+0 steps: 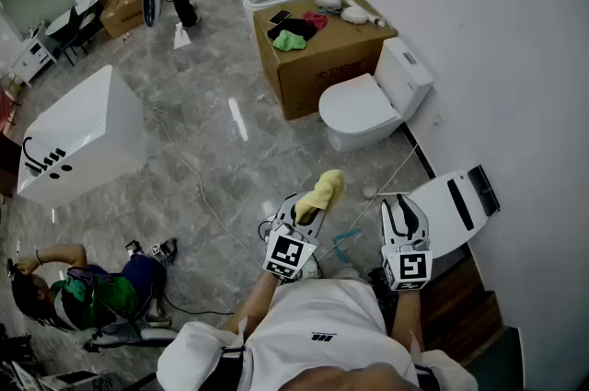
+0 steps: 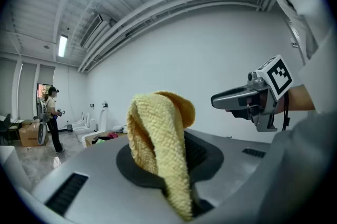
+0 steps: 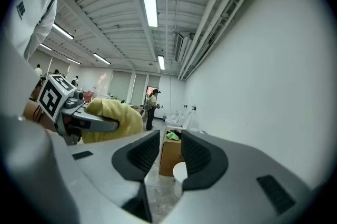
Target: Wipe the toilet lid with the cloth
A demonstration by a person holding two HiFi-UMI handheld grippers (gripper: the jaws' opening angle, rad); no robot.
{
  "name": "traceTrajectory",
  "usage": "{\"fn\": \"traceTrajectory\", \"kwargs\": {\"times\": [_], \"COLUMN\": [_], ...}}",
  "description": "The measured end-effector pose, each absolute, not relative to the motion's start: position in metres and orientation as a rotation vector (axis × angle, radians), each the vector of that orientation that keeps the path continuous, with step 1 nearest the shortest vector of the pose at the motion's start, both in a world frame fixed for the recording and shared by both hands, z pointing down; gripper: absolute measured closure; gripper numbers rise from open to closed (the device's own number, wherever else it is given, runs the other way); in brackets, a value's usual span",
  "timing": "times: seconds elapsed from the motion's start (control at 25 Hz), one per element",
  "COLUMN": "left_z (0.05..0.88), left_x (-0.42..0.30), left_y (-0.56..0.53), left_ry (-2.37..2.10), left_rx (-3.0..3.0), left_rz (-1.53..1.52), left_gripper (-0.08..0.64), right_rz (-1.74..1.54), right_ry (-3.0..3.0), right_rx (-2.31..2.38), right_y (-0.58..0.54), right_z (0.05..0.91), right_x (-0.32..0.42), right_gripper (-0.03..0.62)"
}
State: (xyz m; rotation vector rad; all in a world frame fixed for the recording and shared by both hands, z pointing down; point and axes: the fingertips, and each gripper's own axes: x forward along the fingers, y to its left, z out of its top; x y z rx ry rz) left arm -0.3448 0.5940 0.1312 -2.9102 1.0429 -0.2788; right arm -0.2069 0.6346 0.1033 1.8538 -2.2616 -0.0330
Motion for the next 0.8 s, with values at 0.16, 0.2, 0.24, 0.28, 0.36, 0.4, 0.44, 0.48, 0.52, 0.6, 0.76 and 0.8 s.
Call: {"fn": "traceTrajectory", "kwargs": {"times": [0.16, 0.2, 0.24, 0.28, 0.36, 0.4, 0.44, 0.48, 0.52, 0.6, 0.76, 0.8], "left_z": [0.134, 0.135, 0.135, 0.136, 0.137, 0.138, 0.138, 0.138, 0.137, 0.136, 0.142, 0.144], "left_x": [-0.366, -0.369, -0.372, -0.373, -0.375, -0.376, -0.377, -0.378, -0.378, -0.377, -0.375, -0.374], "left_y": [0.580, 0.576, 0.573, 0.571, 0.568, 0.566, 0.563, 0.560, 0.557, 0.550, 0.535, 0.529], "left_ry": [1.073, 1.080, 1.085, 1.089, 1.094, 1.096, 1.098, 1.099, 1.099, 1.099, 1.111, 1.116], "left_rx": [-2.917, -2.917, -2.918, -2.919, -2.921, -2.922, -2.923, -2.924, -2.923, -2.919, -2.914, -2.913], "left_rz": [-0.268, -0.266, -0.263, -0.260, -0.258, -0.259, -0.261, -0.262, -0.263, -0.259, -0.268, -0.272], "left_gripper": [0.480, 0.480, 0.480, 0.480, 0.480, 0.480, 0.480, 0.480, 0.480, 0.480, 0.480, 0.480], "right_rz": [-0.029, -0.029, -0.029, -0.029, -0.027, -0.025, -0.022, -0.019, -0.017, -0.016, -0.011, -0.008], "right_ry": [-2.268, -2.271, -2.273, -2.273, -2.271, -2.270, -2.272, -2.274, -2.278, -2.285, -2.296, -2.300], "right_rx": [1.833, 1.830, 1.826, 1.823, 1.819, 1.817, 1.815, 1.813, 1.811, 1.807, 1.803, 1.801], "right_y": [0.623, 0.620, 0.617, 0.614, 0.610, 0.607, 0.603, 0.599, 0.595, 0.587, 0.567, 0.561], "right_z": [0.107, 0.107, 0.107, 0.107, 0.108, 0.109, 0.109, 0.109, 0.108, 0.109, 0.115, 0.116], "right_x": [-0.231, -0.235, -0.237, -0.238, -0.240, -0.240, -0.241, -0.242, -0.243, -0.243, -0.240, -0.239], "right_gripper": [0.451, 0.452, 0.451, 0.451, 0.451, 0.451, 0.453, 0.451, 0.453, 0.451, 0.453, 0.453]}}
